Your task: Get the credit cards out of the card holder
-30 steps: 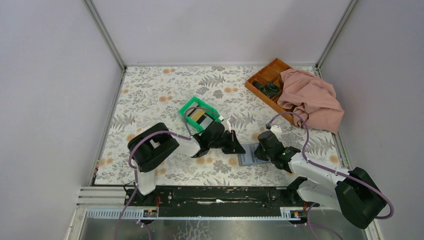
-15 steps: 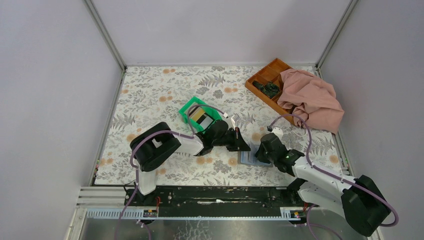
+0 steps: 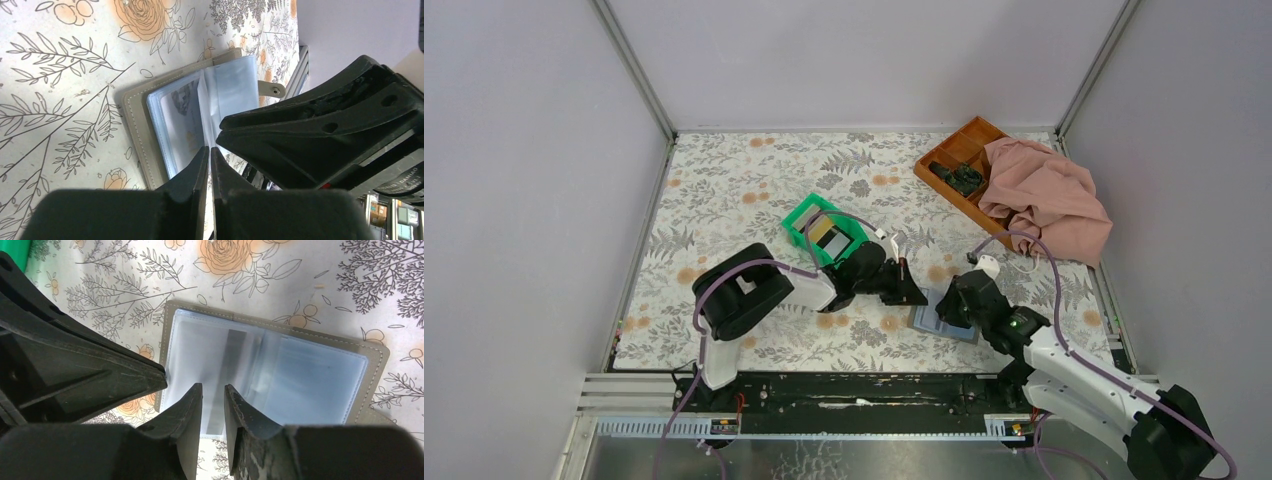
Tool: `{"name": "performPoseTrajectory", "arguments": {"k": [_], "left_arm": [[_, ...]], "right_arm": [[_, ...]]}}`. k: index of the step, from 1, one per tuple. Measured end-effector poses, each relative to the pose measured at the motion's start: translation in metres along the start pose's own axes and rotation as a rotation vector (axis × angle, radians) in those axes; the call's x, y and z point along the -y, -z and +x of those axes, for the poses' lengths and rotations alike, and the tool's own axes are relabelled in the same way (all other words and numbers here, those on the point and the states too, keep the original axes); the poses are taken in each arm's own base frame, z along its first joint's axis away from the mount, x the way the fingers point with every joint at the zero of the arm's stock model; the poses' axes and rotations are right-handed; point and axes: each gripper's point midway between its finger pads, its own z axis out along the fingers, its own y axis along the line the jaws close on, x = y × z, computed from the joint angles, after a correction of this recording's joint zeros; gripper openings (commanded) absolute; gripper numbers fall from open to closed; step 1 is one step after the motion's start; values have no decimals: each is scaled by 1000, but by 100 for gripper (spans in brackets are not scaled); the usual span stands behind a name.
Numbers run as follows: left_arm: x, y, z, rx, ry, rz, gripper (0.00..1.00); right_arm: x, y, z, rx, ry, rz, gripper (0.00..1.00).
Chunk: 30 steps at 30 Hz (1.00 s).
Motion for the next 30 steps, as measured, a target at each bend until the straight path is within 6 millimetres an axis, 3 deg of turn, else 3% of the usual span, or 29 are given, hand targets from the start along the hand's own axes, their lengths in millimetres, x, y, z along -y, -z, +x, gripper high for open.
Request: {"name": "performPoseTrajectory", "arguments": {"k": [6,11,16,19,24,30], "left_arm": [[4,-1,-2,4,-4,8,11],[5,-4,-2,1,-7,11,11],[11,-6,-2,1,-13,21,11],[15,-8,-3,1,-18,29,11],[18,-12,-4,0,-22,36,11],[16,-19,-5,-5,-21,36,11]], "right_arm": [[7,3,3,-8,3,24,31],[16,11,-8,56,-24,67,31],[28,17,-17,111,-58,129,17],[38,14,-11,76,-56,194,11],[46,3,7,-35,-27,283,8],[40,-1,12,-52,-48,246,7]]}}
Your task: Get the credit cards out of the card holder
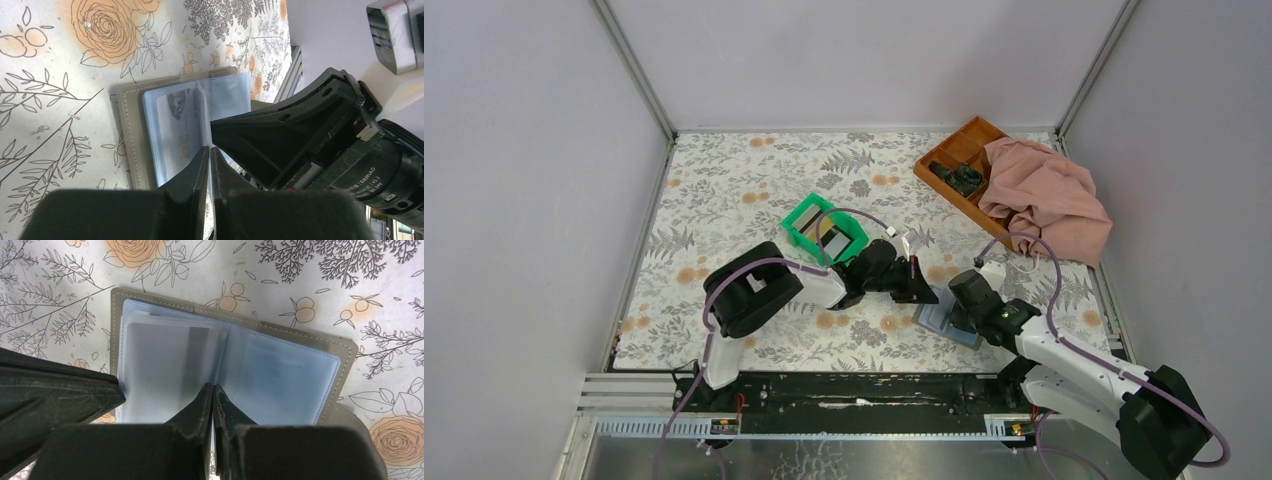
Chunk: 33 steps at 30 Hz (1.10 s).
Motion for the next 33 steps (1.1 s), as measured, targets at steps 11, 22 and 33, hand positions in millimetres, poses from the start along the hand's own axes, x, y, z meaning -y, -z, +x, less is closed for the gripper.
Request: {"name": "performPoseTrajectory", "arguments": {"k": [11,22,33], "left_arm": [[7,-3,5,-14,18,32,11],[29,-9,17,-41,-1,81,11],[24,-12,13,-24,13,80,11]], "right_arm": [[-1,2,5,20,-39,-64,6],[-9,-2,3,40,-57,-103,3],[-22,-10,-2,48,-30,-135,1]]}}
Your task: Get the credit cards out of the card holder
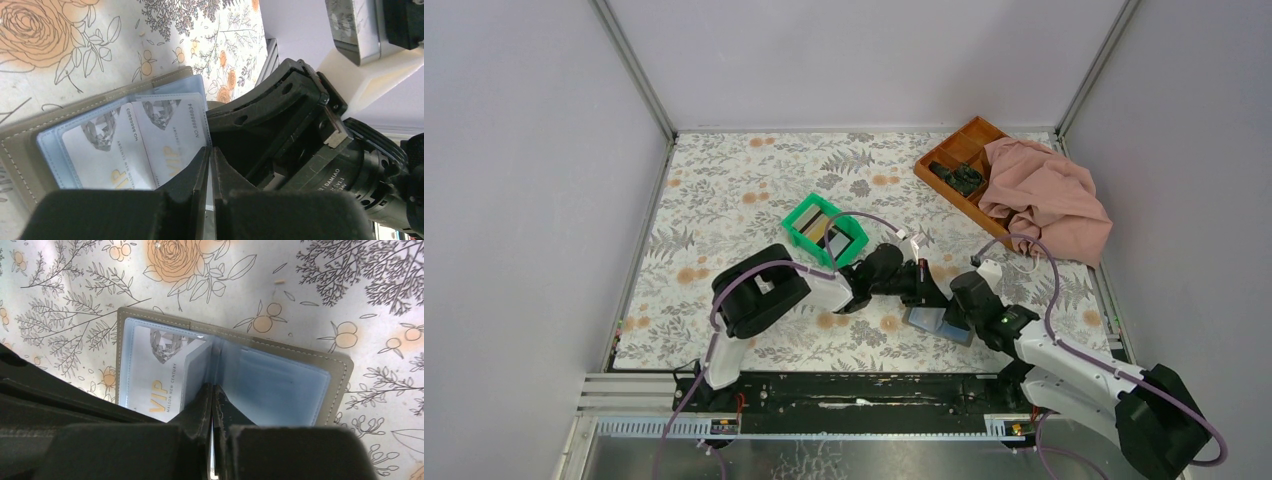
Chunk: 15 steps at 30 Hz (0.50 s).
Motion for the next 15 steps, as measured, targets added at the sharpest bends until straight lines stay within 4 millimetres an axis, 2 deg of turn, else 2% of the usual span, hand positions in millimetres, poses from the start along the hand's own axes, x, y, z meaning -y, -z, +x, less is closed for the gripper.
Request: {"name": "performPoseTrajectory", "arguments": {"k": [10,15], "left_arm": [[-5,-15,1,-11,20,34,11],[-23,-19,10,-34,43,4,10]], "right_arm": [[14,13,-7,28,54,40,3],[14,15,-9,25,67,53,3]]}}
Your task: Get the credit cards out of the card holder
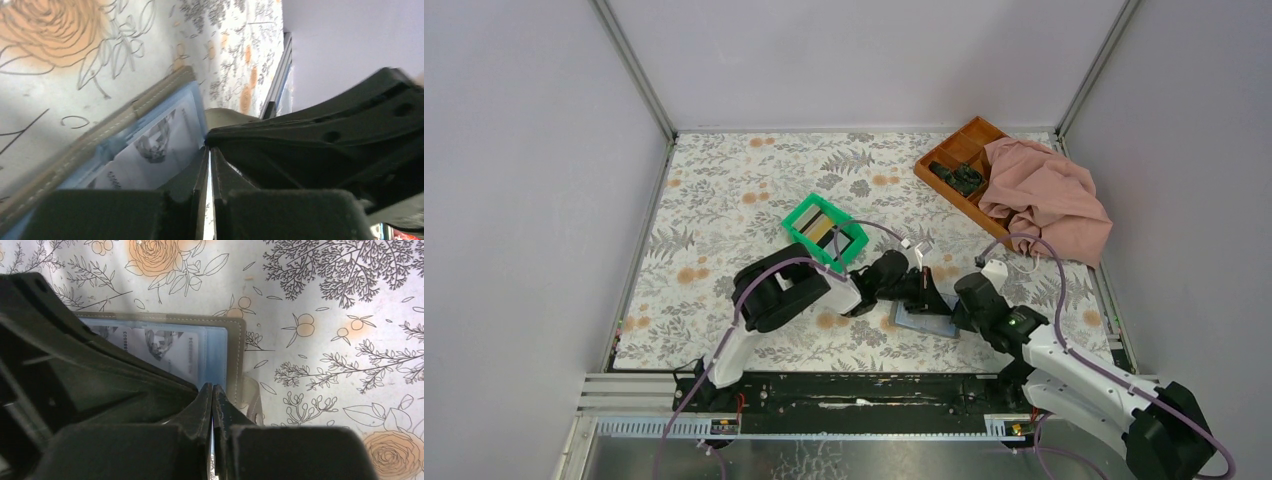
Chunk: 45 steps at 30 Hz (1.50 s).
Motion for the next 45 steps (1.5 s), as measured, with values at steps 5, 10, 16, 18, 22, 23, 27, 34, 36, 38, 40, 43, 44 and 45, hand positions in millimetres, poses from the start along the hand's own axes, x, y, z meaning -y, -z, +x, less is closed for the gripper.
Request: {"name": "performPoseTrajectory", "arguments": {"k": [5,10,16,18,22,23,27,34,36,38,40,43,44,45], "left_arm": [[-15,-5,9,-30,27,-21,10],[-13,-2,9,-28,21,-19,21],[25,21,-5,22,-68,35,56],[44,32,-14,54,-115,69,70],[49,56,-23,96,-170,65,41],[44,62,-26,110,-170,54,35],[8,85,-38,152,-161,-30,34],[-32,97,-33,143,-145,-130,50],[-37,95,-31,137,-142,-136,49],[-44,91,-26,123,-135,-144,48],[-48,89,-24,116,-130,-144,47],[-44,86,-27,118,-136,-129,46],[-44,85,-27,117,-136,-128,45],[-43,84,-26,113,-138,-125,45]], "right_arm": [[-8,12,-16,39,-9,-21,5],[-28,39,-56,165,-40,-113,26],[-29,41,-59,177,-17,-116,33],[-29,38,-58,171,-8,-110,24],[-38,34,-64,188,-8,-134,0],[-40,32,-63,184,-7,-140,0],[-40,14,-47,128,5,-129,0],[-21,-8,-9,32,-14,-79,0],[-17,-9,-2,28,-36,-86,0],[-16,-11,2,26,-54,-93,0],[-17,-12,2,33,-73,-102,0],[-20,-14,2,33,-91,-110,0],[-20,-14,2,34,-95,-111,0],[-21,-14,2,35,-100,-114,0]]}}
